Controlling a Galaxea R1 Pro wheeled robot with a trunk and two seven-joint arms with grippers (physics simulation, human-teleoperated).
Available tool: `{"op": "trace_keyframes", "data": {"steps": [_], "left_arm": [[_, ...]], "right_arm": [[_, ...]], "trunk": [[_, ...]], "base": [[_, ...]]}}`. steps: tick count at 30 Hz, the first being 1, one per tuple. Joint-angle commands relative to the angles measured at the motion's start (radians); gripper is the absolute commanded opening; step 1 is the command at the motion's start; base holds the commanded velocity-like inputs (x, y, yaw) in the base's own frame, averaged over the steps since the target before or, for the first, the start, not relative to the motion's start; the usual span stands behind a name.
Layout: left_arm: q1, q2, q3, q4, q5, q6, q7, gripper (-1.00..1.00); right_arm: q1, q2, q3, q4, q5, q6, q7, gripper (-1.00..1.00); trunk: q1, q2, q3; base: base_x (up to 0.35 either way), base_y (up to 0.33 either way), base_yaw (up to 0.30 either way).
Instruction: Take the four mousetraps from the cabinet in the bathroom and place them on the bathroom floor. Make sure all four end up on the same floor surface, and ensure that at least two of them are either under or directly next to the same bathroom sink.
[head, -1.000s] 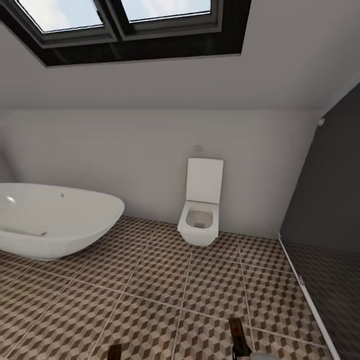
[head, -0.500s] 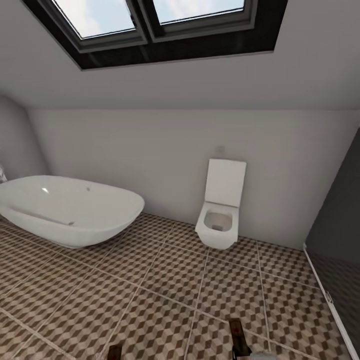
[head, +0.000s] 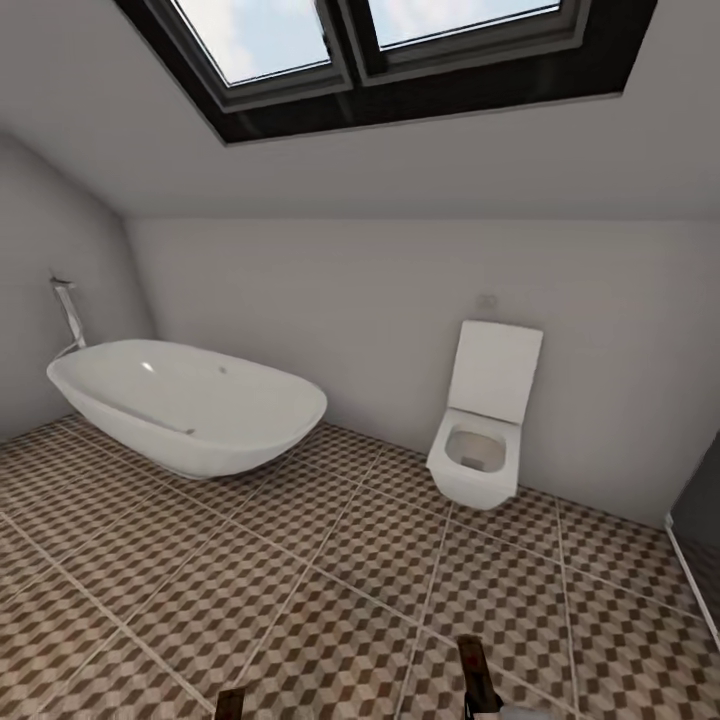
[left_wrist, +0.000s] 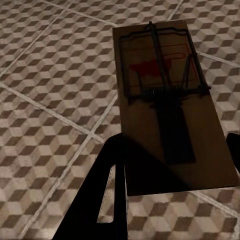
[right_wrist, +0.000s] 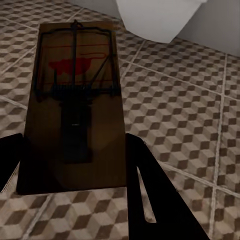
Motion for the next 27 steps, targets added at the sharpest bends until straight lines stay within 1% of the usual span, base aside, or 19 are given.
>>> {"op": "trace_keyframes", "data": {"steps": [1, 27], "left_arm": [[-0.001, 0.000, -0.009, 0.001, 0.006, -0.003, 0.006, -1.00], [-0.001, 0.000, -0.009, 0.001, 0.006, -0.003, 0.006, -1.00]], "right_arm": [[0.000, 0.000, 0.009, 0.000, -0.013, -0.004, 0.001, -1.00], [0.000, 0.000, 0.009, 0.000, -0.013, -0.004, 0.001, -1.00]], "trunk": [[0.000, -0.001, -0.001], [0.000, -0.001, -0.001]], "base": [[0.000, 0.000, 0.267], [0.000, 0.000, 0.267]]}}
